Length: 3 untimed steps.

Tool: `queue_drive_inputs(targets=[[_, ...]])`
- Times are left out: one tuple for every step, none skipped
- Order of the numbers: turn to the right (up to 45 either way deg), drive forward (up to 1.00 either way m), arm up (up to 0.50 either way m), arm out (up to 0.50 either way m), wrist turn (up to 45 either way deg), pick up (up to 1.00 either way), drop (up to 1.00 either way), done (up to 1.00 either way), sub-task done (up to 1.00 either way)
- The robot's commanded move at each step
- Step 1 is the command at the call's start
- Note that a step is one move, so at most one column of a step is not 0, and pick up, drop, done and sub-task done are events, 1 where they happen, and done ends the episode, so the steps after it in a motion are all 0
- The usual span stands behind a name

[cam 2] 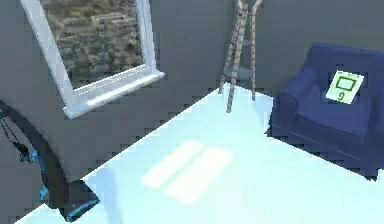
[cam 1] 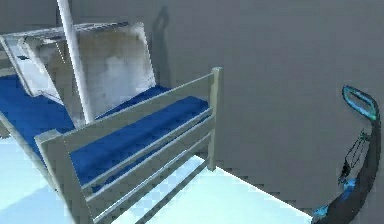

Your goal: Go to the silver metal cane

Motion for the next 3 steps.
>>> queue_drive_inputs(targets=[[18.0, 0.00, 0.00, 0.00, 0.0, 0.00, 0.00, 0.00, 0.00], [0.0, 0.30, 0.00, 0.00, 0.0, 0.00, 0.00, 0.00, 0.00], [-45.0, 0.00, 0.00, 0.00, 0.0, 0.00, 0.00, 0.00, 0.00]])
